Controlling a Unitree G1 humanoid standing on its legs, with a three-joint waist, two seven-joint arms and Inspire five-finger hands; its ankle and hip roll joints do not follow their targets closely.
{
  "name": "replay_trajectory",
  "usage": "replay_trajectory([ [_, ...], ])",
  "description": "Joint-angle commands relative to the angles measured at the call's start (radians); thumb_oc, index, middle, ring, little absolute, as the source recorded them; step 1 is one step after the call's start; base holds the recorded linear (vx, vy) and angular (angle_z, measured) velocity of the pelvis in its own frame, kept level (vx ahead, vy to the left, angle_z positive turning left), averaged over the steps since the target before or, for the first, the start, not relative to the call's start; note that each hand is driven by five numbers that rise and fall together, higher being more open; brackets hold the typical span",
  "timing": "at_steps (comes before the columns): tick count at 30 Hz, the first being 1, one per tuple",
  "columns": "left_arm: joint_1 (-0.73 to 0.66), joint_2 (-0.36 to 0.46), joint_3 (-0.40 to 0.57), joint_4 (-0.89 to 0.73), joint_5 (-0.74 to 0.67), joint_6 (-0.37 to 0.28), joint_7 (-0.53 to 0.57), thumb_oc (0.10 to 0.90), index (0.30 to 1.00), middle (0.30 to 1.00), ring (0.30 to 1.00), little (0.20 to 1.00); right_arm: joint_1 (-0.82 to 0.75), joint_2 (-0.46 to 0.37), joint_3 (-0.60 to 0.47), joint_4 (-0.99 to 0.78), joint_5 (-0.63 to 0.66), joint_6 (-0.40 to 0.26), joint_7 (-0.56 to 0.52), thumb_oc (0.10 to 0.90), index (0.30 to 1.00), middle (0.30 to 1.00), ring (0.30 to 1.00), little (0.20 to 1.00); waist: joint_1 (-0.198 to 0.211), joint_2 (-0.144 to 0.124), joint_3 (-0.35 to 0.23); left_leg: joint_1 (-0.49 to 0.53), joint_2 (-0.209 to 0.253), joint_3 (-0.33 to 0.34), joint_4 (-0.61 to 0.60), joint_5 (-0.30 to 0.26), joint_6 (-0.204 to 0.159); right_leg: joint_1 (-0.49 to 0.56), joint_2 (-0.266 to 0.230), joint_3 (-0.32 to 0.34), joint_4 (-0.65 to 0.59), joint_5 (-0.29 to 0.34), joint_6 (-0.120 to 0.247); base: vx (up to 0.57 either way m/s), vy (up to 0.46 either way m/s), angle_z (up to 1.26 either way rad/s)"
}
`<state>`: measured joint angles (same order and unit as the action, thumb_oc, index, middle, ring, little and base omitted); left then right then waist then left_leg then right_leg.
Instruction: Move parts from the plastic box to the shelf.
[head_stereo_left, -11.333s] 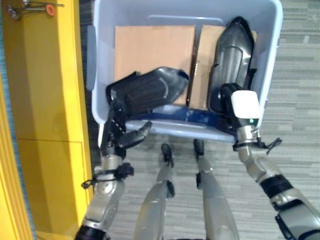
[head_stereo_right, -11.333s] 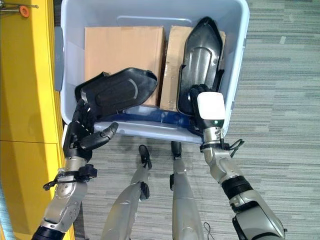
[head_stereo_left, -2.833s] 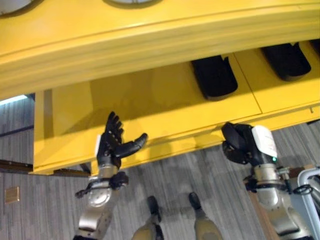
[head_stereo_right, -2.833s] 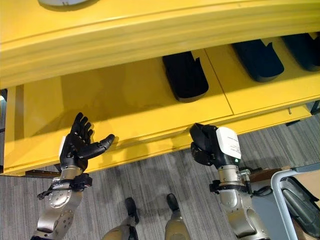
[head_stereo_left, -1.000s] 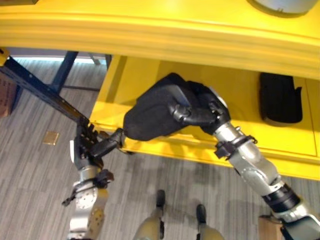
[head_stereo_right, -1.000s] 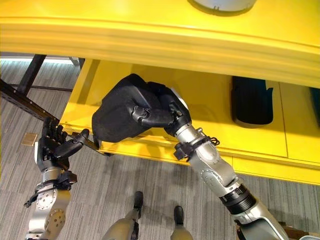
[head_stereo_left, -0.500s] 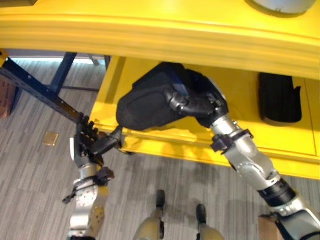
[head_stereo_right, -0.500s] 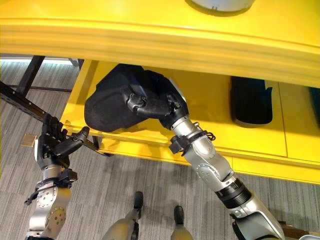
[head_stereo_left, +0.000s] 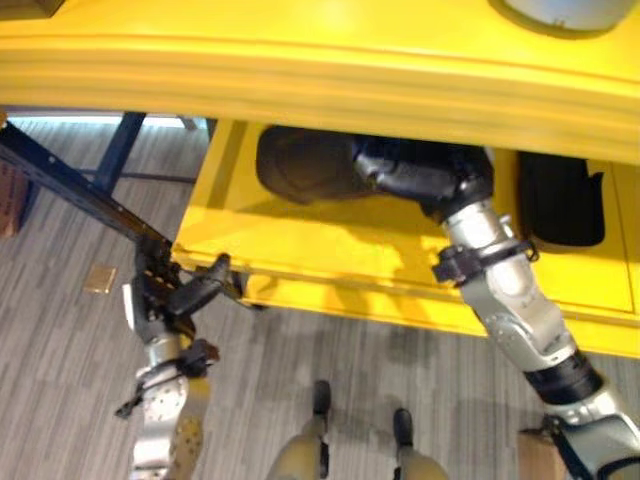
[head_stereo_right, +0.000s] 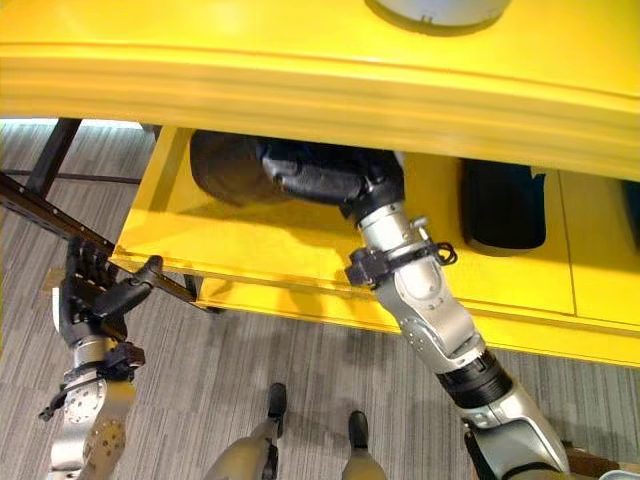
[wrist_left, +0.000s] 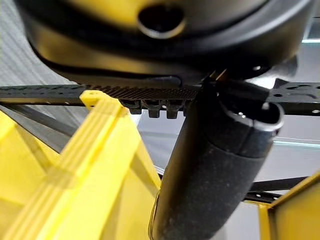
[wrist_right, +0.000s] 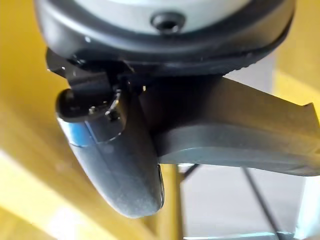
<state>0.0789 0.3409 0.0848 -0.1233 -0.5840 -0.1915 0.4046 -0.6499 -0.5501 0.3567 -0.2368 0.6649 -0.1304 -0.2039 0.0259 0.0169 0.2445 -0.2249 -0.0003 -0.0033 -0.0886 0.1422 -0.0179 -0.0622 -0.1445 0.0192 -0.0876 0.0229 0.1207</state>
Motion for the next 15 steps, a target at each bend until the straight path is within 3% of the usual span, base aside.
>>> replay_trajectory([
  [1,-0.058,0.085,0.004,-0.033,0.034,-0.109,0.004,0.900,1.000,1.000,1.000,1.000,-0.176,0.030,-0.019,-0.043,-0.165,-0.125,-0.030,0.400,0.300,0.300,0.300,0.300,-0.013,-0.028,-0.159,0.081,0.109,0.091,0.001,-0.056,-0.088,0.052,-0.042,0.045,0.000,-0.072,0.014,0.00,0.000,0.00],
  [3,-0.059,0.084,0.005,-0.033,0.034,-0.109,0.004,0.900,1.000,1.000,1.000,1.000,-0.177,0.030,-0.018,-0.042,-0.167,-0.124,-0.031,0.400,0.300,0.300,0.300,0.300,-0.013,-0.027,-0.158,0.081,0.109,0.091,0.001,-0.056,-0.088,0.052,-0.042,0.046,0.000,-0.072,0.014,0.00,0.000,0.00],
  [4,-0.061,0.090,0.008,-0.032,0.037,-0.110,0.005,0.900,1.000,1.000,1.000,1.000,-0.224,-0.030,-0.015,-0.047,-0.309,-0.095,-0.060,0.400,0.300,0.300,0.300,0.300,-0.015,-0.030,-0.162,0.081,0.111,0.091,0.001,-0.057,-0.088,0.050,-0.041,0.046,0.000,-0.072,0.014,0.00,0.000,0.00],
  [7,-0.060,0.091,0.007,-0.033,0.036,-0.116,0.004,0.900,1.000,1.000,1.000,1.000,-0.282,-0.065,-0.003,-0.039,-0.428,-0.076,-0.081,0.400,0.300,0.300,0.300,0.300,-0.012,-0.033,-0.165,0.080,0.110,0.090,0.001,-0.057,-0.088,0.051,-0.039,0.046,0.000,-0.073,0.014,0.00,0.000,0.00],
  [15,-0.062,0.103,0.005,-0.020,0.015,-0.132,-0.009,0.900,1.000,1.000,1.000,1.000,-0.399,-0.083,0.082,0.025,-0.545,-0.047,-0.059,0.400,0.300,0.300,0.300,0.300,-0.004,-0.038,-0.166,0.078,0.109,0.084,0.001,-0.057,-0.086,0.050,-0.035,0.047,0.000,-0.073,0.013,0.00,0.000,0.00],
])
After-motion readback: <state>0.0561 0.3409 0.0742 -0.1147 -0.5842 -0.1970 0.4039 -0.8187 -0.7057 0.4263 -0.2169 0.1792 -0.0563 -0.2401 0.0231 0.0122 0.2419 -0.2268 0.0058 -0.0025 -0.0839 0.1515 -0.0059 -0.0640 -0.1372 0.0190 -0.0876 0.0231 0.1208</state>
